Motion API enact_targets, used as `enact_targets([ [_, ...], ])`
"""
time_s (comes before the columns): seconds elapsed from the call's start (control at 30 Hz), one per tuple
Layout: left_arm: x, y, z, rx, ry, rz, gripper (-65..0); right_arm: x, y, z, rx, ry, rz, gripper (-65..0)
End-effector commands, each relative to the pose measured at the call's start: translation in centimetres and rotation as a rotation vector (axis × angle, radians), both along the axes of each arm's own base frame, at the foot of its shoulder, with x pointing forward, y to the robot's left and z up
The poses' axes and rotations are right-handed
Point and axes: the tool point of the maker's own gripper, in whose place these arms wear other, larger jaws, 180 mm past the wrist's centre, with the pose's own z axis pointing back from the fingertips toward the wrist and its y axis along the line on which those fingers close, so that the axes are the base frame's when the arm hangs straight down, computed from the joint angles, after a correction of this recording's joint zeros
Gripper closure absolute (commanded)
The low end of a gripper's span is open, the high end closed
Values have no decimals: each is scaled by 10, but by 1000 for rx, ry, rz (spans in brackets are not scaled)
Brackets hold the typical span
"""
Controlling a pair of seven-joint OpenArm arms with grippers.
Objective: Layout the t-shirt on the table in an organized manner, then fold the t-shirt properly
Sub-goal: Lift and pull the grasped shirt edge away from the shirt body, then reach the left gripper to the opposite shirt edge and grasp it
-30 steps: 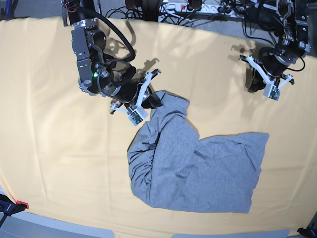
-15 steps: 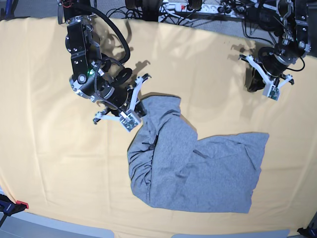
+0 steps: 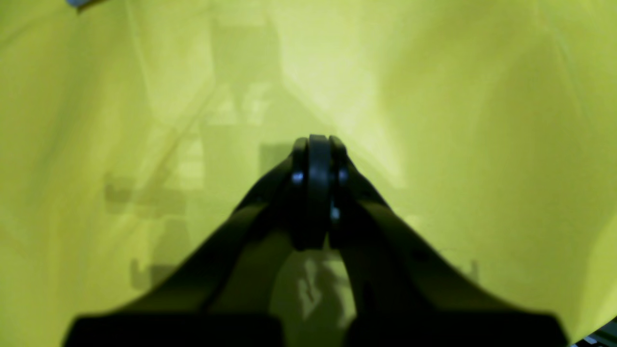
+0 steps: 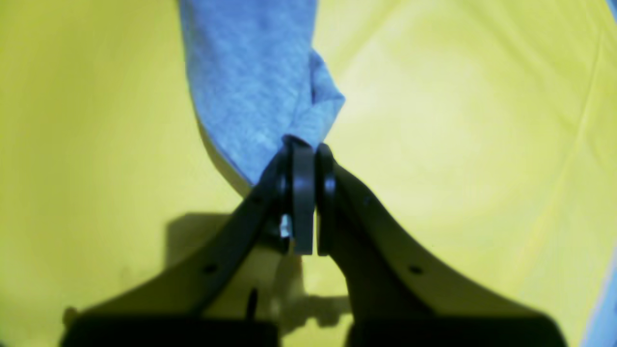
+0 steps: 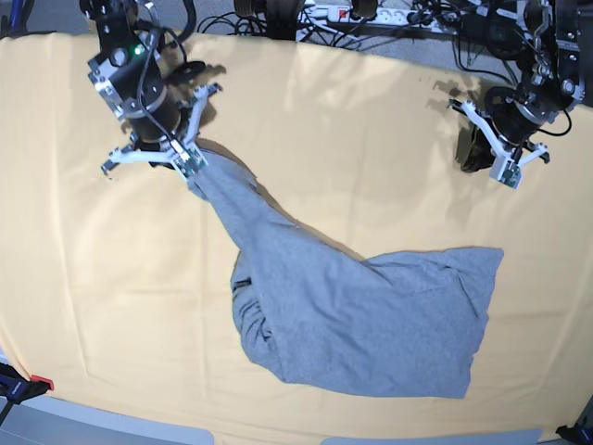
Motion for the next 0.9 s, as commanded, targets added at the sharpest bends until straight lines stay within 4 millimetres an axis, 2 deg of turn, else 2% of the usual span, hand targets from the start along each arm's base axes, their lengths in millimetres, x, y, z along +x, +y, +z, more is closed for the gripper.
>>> enact_targets([
  [0.0,5,-1,11,1,-36,-21,0,1,-10,13,-20,-45,-20,0],
  [0.27,2,-1,12,31,-23,-92,0,-27,-87,19,-151,-19,-206,0],
  [0.4,4,2,14,44,-27,-97,0,-43,-115,15,-170,33,-286,0],
  [0.5,8,10,18,52,-39,-57,0,-55,-127,12,-186,74,-301,0],
  [0.63,21,50,32,68,-92,170,0,-63,-144,14,-212,85,-341,0],
  [0.7,25,63,41,43,-126,244,0,-67,-147,14,-221,92,-350,0],
  [0.87,36,70,65,-53,-209,303,0,-67,-142,12,-184,98,-340,0],
])
